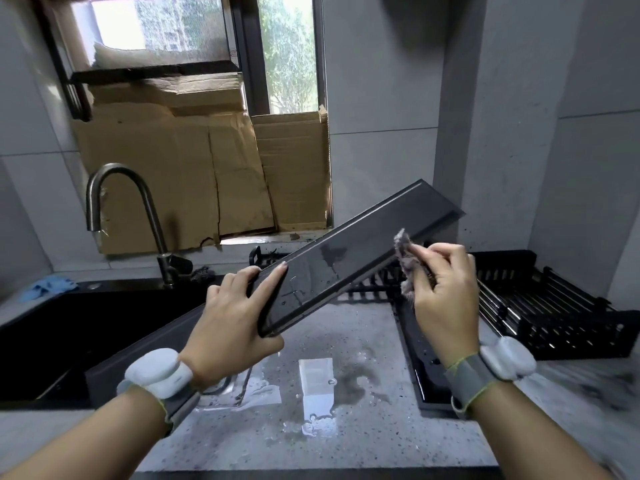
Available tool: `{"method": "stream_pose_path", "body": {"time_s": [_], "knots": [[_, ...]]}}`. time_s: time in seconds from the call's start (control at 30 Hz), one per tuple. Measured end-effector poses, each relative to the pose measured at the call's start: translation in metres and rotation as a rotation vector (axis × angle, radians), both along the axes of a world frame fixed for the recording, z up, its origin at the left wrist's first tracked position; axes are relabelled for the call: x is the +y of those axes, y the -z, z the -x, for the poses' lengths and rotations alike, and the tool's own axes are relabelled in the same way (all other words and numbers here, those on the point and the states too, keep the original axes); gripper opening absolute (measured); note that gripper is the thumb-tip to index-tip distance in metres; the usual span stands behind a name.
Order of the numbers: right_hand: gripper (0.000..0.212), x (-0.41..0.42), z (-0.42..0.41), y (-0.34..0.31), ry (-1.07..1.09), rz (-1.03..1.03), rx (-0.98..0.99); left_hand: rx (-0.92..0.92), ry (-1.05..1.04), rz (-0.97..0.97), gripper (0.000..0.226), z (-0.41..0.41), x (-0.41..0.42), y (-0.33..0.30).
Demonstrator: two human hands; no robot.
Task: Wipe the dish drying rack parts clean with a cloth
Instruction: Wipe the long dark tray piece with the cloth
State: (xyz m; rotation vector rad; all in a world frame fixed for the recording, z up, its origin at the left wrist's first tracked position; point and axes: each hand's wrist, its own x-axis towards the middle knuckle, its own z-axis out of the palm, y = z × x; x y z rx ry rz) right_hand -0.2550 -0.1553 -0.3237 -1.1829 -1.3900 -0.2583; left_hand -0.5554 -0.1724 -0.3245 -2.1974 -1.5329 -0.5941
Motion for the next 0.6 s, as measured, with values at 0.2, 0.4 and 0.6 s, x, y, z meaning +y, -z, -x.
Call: {"method": "stream_pose_path", "body": {"time_s": [0.2, 0.4, 0.6], "knots": [[0.017, -0.006, 0.026, 0.015, -0.064, -0.001, -0.266, -0.011, 0.024, -0.024, 0.105, -0.018, 0.003, -0.004], [0.013, -0.01, 0.037, 0.007, -0.215, -0.012, -0.358, 0.08, -0.047, -0.032, 0.106, -0.013, 0.007, -0.001], [0.024, 0.012, 0.004, -0.026, 0.056, 0.034, -0.139, 0.161, -0.02, -0.072, 0.109, -0.006, 0.0, -0.003]]}}
